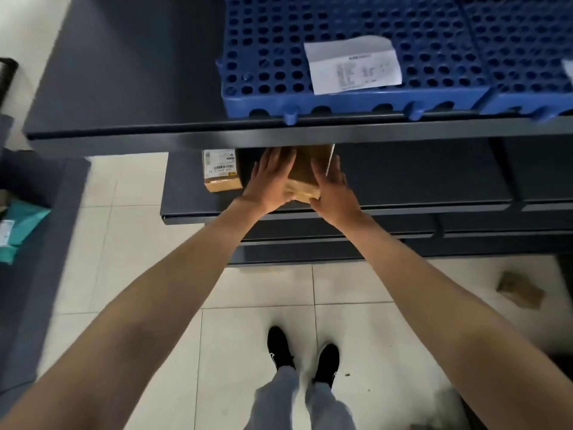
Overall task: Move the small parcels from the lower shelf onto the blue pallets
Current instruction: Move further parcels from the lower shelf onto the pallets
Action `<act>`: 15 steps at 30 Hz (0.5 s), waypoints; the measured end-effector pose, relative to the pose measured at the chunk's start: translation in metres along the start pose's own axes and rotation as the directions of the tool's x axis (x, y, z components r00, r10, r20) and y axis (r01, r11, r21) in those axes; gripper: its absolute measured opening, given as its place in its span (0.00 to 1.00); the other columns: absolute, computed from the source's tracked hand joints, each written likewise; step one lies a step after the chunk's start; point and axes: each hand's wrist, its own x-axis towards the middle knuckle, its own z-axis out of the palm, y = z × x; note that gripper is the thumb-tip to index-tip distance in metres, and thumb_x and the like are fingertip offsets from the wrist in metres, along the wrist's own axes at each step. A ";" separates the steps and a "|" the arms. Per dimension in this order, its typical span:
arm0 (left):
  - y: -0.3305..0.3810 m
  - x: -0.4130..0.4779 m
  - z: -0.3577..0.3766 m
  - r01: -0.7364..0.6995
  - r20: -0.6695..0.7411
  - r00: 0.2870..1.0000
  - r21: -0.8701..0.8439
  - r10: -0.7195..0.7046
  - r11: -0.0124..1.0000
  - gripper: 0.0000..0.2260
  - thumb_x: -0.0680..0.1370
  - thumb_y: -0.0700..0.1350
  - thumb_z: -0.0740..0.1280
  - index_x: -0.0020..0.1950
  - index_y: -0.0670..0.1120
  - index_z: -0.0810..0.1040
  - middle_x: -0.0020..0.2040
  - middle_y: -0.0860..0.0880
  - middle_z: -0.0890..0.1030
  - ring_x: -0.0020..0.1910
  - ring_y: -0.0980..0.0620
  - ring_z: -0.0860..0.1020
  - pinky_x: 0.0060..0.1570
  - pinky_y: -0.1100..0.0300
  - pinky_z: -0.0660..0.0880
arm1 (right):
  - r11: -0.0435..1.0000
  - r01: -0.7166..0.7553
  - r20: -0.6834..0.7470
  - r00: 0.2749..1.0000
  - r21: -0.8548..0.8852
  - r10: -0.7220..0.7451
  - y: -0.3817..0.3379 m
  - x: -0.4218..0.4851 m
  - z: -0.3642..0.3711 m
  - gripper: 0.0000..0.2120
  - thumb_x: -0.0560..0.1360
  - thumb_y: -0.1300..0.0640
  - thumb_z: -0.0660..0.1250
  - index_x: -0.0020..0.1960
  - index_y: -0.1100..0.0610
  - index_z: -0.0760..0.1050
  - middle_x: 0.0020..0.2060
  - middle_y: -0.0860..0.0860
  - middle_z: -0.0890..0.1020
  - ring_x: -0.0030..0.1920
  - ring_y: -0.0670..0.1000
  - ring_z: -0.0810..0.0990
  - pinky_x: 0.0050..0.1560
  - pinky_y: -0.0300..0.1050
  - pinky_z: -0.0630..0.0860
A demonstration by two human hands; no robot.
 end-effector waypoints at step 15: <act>0.056 -0.127 -0.008 0.062 -0.205 0.972 -0.245 -0.114 0.968 0.40 0.71 0.44 0.76 0.78 0.47 0.58 0.79 0.40 0.52 0.72 0.39 0.68 0.63 0.48 0.75 | 0.990 0.136 -0.054 0.989 -0.032 -0.137 -0.019 -0.108 -0.020 0.36 0.77 0.50 0.66 0.78 0.43 0.50 0.79 0.59 0.52 0.46 0.64 0.83 0.48 0.57 0.82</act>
